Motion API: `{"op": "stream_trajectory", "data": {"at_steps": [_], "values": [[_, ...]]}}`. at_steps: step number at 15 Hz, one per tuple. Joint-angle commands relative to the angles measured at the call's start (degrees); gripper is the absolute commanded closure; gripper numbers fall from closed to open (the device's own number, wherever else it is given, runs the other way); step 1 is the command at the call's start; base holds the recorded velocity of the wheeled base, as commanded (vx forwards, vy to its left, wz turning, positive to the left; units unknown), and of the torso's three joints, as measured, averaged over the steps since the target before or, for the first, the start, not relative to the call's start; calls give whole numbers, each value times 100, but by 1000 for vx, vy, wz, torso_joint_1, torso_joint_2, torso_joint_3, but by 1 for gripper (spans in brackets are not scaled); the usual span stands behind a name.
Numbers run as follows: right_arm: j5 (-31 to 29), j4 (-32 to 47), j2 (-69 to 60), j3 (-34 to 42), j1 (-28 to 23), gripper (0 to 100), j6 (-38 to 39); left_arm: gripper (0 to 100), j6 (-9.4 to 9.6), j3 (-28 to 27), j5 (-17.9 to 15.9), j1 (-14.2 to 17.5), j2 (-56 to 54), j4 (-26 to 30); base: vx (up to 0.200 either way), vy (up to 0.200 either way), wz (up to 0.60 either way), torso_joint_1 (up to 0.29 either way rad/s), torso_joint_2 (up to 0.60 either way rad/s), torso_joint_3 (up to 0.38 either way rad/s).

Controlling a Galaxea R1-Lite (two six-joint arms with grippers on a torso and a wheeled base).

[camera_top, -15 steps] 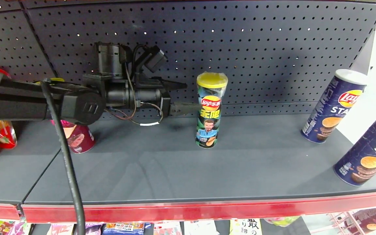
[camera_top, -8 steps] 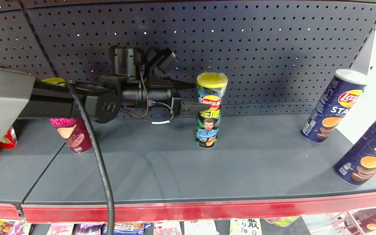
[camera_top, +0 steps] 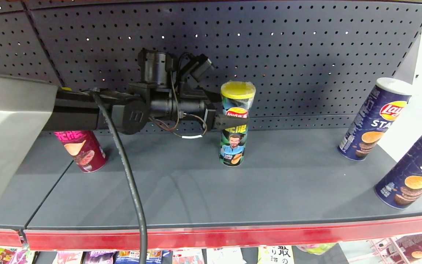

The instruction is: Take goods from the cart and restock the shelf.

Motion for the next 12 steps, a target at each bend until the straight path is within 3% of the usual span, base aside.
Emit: {"op": "stream_trajectory", "data": {"at_steps": [1,5,6,10,12], "values": [[1,1,0,0,2,100,-1,0,1,-160,0,-6,71,29,0,0,0,0,0,0],[1,1,-17,0,2,100,-1,0,1,-301,-9,-120,115,266,0,0,0,0,0,0],[1,1,-17,0,2,100,-1,100,-8,-301,-9,-120,115,275,0,0,0,0,0,0],[10,10,-8,17,2,100,-1,100,-52,-222,-9,-217,-17,310,0,0,0,0,0,0],[10,1,-44,114,11,100,-1,100,-52,77,26,-226,-272,319,0,0,0,0,0,0]]}}
